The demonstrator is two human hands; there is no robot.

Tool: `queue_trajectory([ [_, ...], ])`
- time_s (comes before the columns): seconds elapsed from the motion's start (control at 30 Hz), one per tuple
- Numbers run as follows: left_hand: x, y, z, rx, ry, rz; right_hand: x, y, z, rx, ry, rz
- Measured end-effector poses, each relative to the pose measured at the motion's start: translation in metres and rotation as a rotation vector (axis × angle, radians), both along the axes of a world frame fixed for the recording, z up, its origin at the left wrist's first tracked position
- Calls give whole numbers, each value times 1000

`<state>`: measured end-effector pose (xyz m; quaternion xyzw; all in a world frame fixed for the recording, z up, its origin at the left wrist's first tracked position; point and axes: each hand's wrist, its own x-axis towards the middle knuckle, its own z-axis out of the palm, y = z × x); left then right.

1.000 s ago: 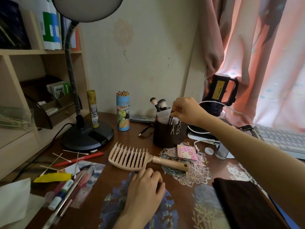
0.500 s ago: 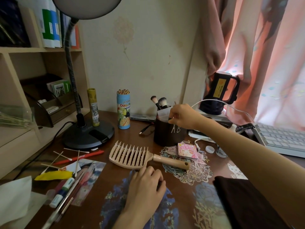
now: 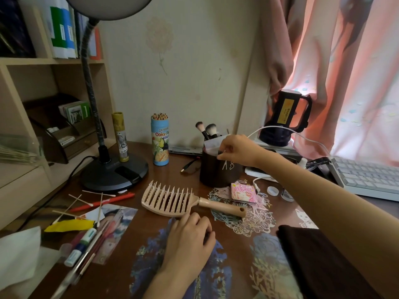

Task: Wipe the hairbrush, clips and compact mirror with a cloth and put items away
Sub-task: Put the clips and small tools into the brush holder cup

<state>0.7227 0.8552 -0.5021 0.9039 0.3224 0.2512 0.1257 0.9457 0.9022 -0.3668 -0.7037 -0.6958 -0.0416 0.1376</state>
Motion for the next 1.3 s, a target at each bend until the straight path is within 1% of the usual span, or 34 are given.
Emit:
queue_trajectory([
  [0.23, 0, 0, -2, 9, 6, 1, -3, -6, 5, -14, 95, -39],
  [0.37, -1, 1, -2, 14, 5, -6, -4, -24, 11, 105, 193, -38],
  [0.5, -1, 1, -2, 19, 0, -11, -14, -53, 1, 191, 240, -28],
  [0.57, -1, 0, -2, 24, 1, -8, -19, -69, -11, 178, 270, -16],
  [0.73, -2, 2, -1, 13, -24, -5, -21, -93, -51, 66, 285, -26],
  [0.83, -2, 2, -2, 18, -39, -5, -19, -101, -71, 20, 342, -34],
  [1.0, -4, 2, -3, -11, -77, 0, -20, -103, -100, 12, 389, -75],
  [1.17, -8, 4, -2, -108, -130, 25, -25, -100, -110, 45, 402, -61],
  [1.3, -10, 5, 0, -134, -134, 51, -27, -98, -112, 25, 440, -71],
])
